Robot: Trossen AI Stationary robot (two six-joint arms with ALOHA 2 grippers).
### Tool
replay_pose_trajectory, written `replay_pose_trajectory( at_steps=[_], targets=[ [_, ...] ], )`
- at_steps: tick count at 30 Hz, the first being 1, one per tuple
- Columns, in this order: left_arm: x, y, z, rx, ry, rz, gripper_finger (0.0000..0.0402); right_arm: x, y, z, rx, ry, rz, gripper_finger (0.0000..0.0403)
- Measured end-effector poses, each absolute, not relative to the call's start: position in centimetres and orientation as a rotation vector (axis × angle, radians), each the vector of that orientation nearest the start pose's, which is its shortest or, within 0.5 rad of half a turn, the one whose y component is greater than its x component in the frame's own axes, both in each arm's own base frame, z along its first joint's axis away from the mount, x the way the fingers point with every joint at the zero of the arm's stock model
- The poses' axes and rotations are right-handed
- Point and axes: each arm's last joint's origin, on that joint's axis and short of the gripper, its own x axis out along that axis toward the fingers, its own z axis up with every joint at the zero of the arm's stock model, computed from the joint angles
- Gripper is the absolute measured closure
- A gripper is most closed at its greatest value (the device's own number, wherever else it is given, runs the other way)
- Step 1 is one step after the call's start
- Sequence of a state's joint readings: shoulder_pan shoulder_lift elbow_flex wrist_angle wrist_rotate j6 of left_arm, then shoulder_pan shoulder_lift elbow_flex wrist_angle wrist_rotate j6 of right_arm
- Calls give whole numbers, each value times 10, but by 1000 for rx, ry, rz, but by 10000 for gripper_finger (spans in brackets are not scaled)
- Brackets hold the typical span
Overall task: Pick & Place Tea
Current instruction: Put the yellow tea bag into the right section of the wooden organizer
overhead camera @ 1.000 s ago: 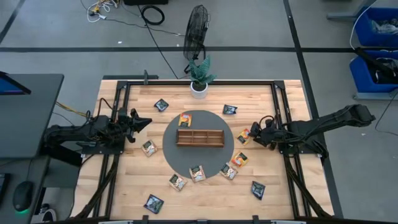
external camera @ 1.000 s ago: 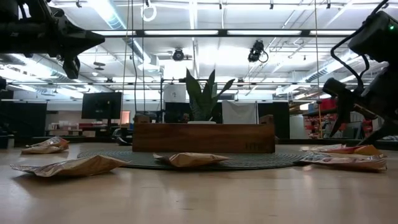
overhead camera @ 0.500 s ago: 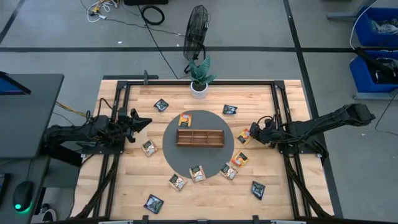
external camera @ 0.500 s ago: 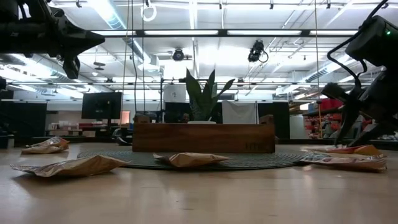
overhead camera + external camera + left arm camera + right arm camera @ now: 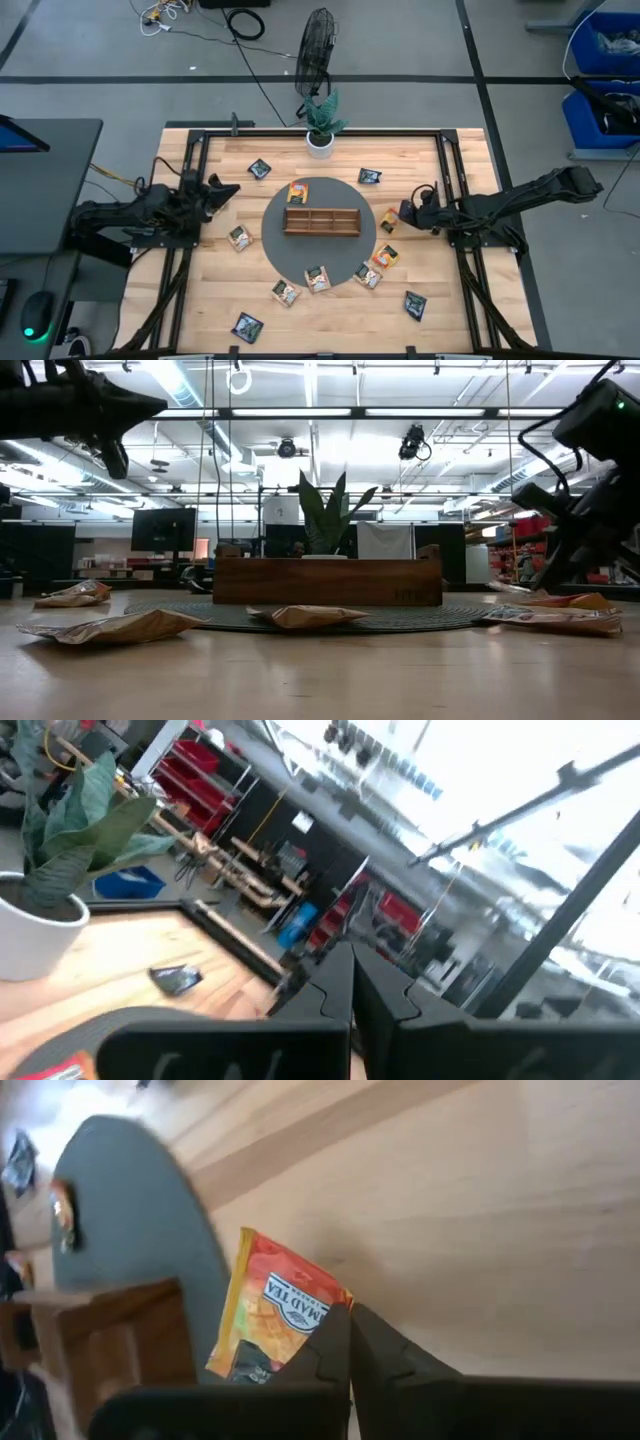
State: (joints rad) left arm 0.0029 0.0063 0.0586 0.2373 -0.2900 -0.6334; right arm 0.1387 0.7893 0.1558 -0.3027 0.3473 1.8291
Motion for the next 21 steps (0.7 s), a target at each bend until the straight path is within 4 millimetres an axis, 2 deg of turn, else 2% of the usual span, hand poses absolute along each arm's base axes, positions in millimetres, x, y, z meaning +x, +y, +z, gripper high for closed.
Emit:
replay_pose_trajectory(
  at_steps=[8,17,21],
  targets=[
    [90,9,204,-809,-386,201,386,142,10,161,1314,454,-783,402],
    [101,9,196,-989,-311,205,259,153,13,219,1134,531,-639,403],
    [108,9,197,-1001,-313,203,220,158,14,238,1082,606,-584,403]
  ],
)
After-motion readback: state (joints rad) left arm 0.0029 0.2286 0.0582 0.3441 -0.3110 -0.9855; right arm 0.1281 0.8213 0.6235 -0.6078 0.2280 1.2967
